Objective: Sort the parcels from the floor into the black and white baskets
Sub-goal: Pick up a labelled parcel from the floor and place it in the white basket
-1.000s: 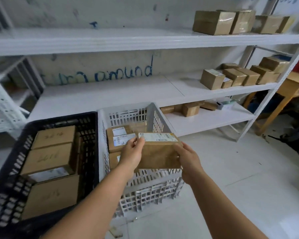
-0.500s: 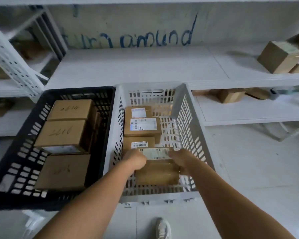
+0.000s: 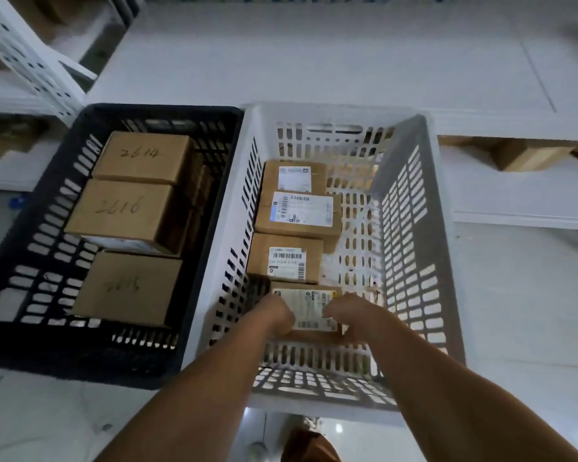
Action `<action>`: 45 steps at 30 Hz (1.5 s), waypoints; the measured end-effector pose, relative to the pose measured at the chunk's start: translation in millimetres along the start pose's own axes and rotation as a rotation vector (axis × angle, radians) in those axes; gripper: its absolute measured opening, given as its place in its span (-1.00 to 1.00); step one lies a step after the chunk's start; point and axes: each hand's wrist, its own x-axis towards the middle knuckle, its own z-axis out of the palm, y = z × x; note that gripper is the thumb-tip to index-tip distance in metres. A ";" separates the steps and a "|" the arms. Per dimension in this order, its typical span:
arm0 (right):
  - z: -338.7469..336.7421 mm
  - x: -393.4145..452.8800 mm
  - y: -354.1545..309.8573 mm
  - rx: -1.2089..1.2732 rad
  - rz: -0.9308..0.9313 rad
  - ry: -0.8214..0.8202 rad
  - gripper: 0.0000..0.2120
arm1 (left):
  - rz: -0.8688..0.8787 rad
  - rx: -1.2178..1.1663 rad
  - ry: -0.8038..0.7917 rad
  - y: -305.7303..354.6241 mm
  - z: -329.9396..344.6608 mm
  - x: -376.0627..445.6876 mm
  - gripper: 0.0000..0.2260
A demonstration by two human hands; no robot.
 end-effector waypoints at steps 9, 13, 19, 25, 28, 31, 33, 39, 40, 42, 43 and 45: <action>26.5 -1.8 -22.7 0.219 -0.041 -0.080 -0.89 | 0.016 0.026 0.066 6.0 -5.8 -1.8 -0.59; 24.4 -6.0 -21.2 0.260 -0.040 -0.078 -0.85 | 0.091 -0.023 0.061 -1.3 -6.5 -1.8 -0.60; 21.6 -28.0 -15.6 0.283 -0.061 0.015 -0.83 | 0.189 -0.172 0.119 -9.0 -12.2 -15.6 -0.80; 22.6 -76.4 -8.3 0.458 -0.190 0.183 -0.71 | 0.313 -0.335 0.199 -7.6 -22.6 -54.1 -0.64; 27.9 -98.1 1.9 0.524 -0.204 0.248 -0.68 | 0.387 -0.376 0.220 -10.6 -24.6 -83.6 -0.56; 33.1 -124.4 16.5 0.634 -0.236 0.302 -0.70 | 0.446 -0.456 0.223 -15.6 -21.9 -110.8 -0.58; 35.0 -143.0 30.8 0.726 -0.303 0.323 -0.78 | 0.482 -0.501 0.195 -19.3 -17.7 -128.3 -0.61; 42.5 -185.3 85.9 0.923 -0.411 0.501 -0.73 | 0.610 -0.496 0.089 -21.3 14.4 -172.6 -0.65; 43.2 -190.5 97.1 0.942 -0.406 0.524 -0.73 | 0.625 -0.494 0.069 -19.4 23.3 -178.6 -0.66; 44.6 -201.3 122.0 0.995 -0.375 0.563 -0.74 | 0.659 -0.476 0.016 -16.1 43.0 -190.4 -0.68; 44.5 -204.7 135.6 1.019 -0.362 0.586 -0.71 | 0.678 -0.464 -0.010 -14.3 53.1 -196.5 -0.70; 44.7 -213.6 165.6 1.075 -0.333 0.630 -0.72 | 0.712 -0.414 -0.045 -10.8 75.6 -212.6 -0.73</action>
